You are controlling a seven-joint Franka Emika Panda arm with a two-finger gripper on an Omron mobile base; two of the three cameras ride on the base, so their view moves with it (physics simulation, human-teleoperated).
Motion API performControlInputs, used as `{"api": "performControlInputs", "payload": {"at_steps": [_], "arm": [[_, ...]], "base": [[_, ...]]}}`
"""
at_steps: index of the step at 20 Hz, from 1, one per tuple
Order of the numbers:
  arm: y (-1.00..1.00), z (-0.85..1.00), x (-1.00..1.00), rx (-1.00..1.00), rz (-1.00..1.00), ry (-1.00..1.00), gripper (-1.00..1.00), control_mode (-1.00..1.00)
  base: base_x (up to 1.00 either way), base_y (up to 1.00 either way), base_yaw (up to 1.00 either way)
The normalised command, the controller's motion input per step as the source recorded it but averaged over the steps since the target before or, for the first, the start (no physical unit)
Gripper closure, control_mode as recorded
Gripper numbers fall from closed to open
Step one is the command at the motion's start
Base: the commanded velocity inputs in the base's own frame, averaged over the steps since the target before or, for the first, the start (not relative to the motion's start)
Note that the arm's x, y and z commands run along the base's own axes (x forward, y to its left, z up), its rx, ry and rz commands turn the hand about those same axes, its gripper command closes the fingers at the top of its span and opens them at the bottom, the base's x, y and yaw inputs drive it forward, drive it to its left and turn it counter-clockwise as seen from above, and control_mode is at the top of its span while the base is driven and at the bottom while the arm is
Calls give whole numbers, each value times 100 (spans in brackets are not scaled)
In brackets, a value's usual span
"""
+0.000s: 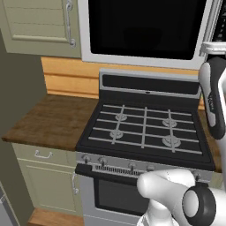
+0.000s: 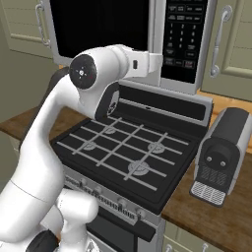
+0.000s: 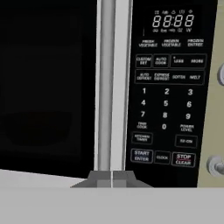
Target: Pick the mushroom from the sink and place it in the bowl. Then pick the bowl and place it in the microwave. Then close the microwave door and press the start button.
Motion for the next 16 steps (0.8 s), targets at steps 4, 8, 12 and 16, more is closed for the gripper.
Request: {"api": "performControlInputs", "payload": {"at_steps": [4,8,12,16], "arm": [[-32,-3,0,0,-3,0,100,-100],[-18,-9,0,0,0,-2,100,-100],[-17,-5,12,0,0,-1,100,-100],[-37,0,6,0,-3,0,100,-100]], "base": [[0,0,0],[0,0,0],[0,0,0],[0,0,0]]}}
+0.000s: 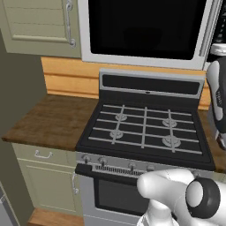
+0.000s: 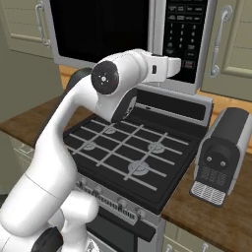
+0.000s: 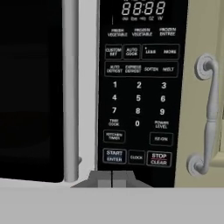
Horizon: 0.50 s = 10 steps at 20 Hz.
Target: Pick the mushroom from the sink and place it in the bowl. Then pick the bowl and place it in the microwave. Then close the microwave door and press the start button.
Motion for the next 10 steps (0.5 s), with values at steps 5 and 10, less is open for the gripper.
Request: {"api": "performControlInputs", "payload": {"at_steps": [5,10], "arm": [[-16,0,0,0,-13,0,100,-100],[1,0,0,0,-8,0,100,-100]], "base": [[0,0,0],[0,0,0]]}}
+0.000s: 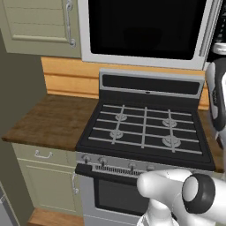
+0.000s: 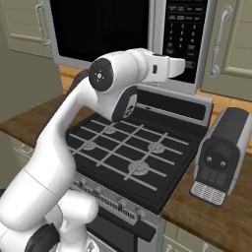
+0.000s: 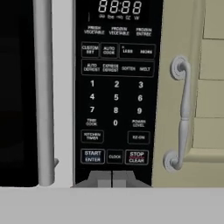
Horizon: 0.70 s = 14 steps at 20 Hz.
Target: Pick the mushroom from the sink and place it in the bowl. Then pick the bowl and place it in the microwave. Then close the microwave door and press the start button.
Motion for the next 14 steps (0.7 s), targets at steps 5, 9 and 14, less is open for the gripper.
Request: {"api": "performControlInputs", "payload": {"at_steps": [5,9,14], "arm": [[15,0,0,0,0,0,100,-100],[19,-1,13,0,0,0,100,-100],[3,-2,38,0,0,2,100,-100]], "base": [[0,0,0],[0,0,0],[0,0,0]]}}
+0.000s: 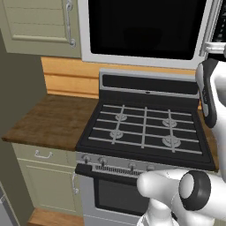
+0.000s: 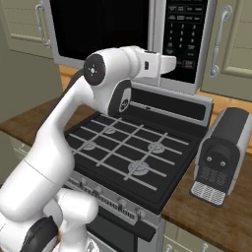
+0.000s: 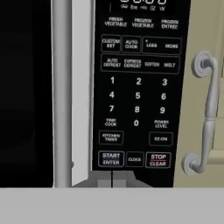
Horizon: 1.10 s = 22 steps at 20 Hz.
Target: Pick the mushroom from the sink and place it in the bowl. Then pick the bowl and place it in the microwave. Then close the microwave door and press the start button.
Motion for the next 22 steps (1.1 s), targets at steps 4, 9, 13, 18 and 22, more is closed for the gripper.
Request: {"api": "performControlInputs", "payload": {"at_steps": [4,9,13,18,22], "arm": [[0,-1,26,0,0,3,100,-100],[-5,-9,16,1,0,4,100,-100],[-14,-10,11,2,1,3,100,-100],[-9,0,17,1,1,2,100,-100],[-10,-3,19,1,1,2,100,-100]], "base": [[0,0,0],[0,0,0],[0,0,0],[0,0,0],[0,0,0]]}}
